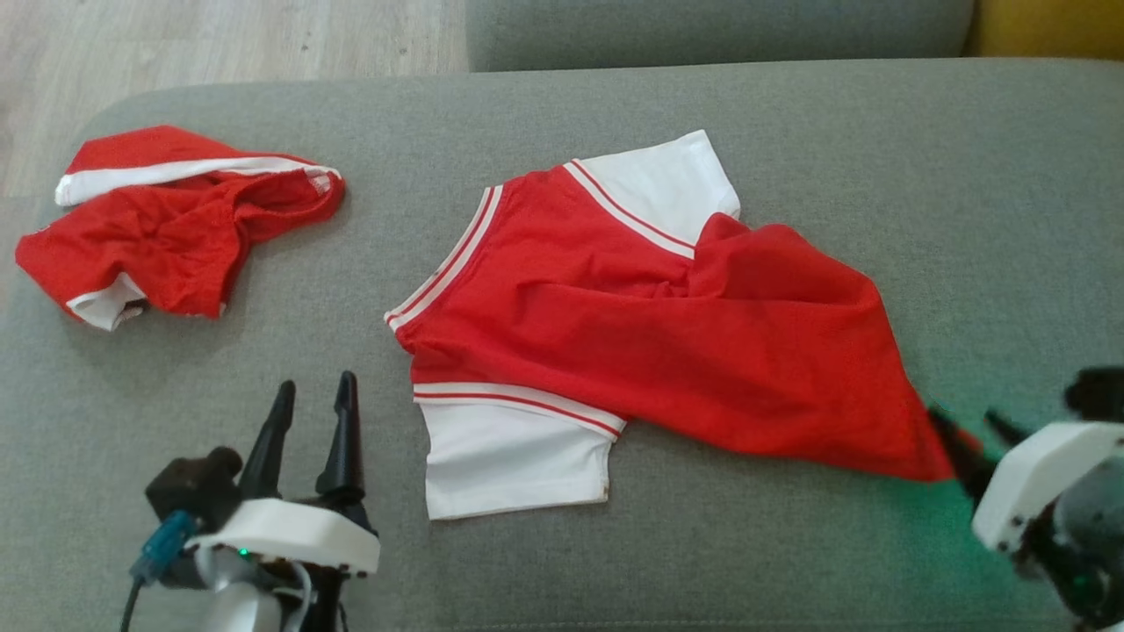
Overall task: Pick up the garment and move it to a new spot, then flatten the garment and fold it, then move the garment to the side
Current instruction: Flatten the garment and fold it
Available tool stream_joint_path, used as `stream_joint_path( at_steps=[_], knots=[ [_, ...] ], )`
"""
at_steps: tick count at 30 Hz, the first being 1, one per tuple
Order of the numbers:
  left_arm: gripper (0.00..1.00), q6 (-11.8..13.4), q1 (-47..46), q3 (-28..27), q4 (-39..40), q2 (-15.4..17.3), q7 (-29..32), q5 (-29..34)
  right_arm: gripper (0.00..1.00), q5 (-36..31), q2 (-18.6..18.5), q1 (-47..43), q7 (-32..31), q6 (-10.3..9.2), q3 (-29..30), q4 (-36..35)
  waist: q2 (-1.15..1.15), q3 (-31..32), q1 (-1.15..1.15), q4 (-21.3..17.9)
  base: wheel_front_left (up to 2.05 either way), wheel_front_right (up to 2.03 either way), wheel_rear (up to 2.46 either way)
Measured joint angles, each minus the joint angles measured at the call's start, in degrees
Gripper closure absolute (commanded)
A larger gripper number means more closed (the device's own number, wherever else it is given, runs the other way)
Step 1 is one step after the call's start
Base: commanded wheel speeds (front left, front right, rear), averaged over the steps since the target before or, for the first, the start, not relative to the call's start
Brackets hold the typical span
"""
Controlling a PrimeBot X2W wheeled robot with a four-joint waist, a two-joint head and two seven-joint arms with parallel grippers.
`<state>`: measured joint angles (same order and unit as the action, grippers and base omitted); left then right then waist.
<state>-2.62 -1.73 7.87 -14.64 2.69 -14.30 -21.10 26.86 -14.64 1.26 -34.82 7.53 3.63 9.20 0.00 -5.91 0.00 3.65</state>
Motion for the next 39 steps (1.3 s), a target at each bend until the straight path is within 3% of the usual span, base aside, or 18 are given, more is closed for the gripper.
stream_joint_path(
  at_steps=[4, 10, 14, 19, 27, 39],
  knots=[
    [0.0, -0.4, 0.08, -1.6, 0.23, 0.04, 0.0, 1.15, 0.0, -2.38, 2.15, 0.27, 2.58, 0.0, 3.96, -6.94, 0.0, 0.76, 0.0, -0.03, 0.0, 0.0, 0.0],
    [0.0, -0.4, 0.34, -3.7, 3.32, 0.86, 0.0, 3.32, 0.0, -4.53, 5.97, 3.39, 16.6, 0.0, 4.24, -13.8, 0.0, 2.38, 0.0, -0.61, 0.0, 0.0, 0.0],
    [0.0, -0.32, 0.33, -4.97, 5.75, 2.68, 0.0, 4.56, 0.0, -4.34, 6.6, 6.73, 29.44, 0.0, -2.01, -12.28, 0.0, 3.6, 0.0, -1.18, 0.0, 0.0, 0.0],
    [0.0, -0.33, 0.34, -5.04, 6.55, 3.48, 0.11, 4.72, 0.0, -4.21, 6.6, 6.86, 38.43, 0.0, -7.34, -5.05, 0.0, 5.49, 0.0, -1.15, 0.0, 0.0, 0.0],
    [0.0, -0.78, 3.49, -4.03, 4.69, 2.9, 0.19, 3.27, 0.0, -3.57, 5.41, 4.41, 45.18, 0.0, -9.16, 4.9, 0.0, 7.81, 0.0, -0.86, 0.0, 0.0, 0.0],
    [0.0, -0.37, 4.96, -4.71, 3.37, 2.75, 0.07, 3.49, 0.0, -1.54, 3.08, 4.31, 46.95, 0.0, -12.73, 10.01, 0.0, 8.67, 0.0, -1.47, 0.0, 0.0, 0.0]
  ],
)
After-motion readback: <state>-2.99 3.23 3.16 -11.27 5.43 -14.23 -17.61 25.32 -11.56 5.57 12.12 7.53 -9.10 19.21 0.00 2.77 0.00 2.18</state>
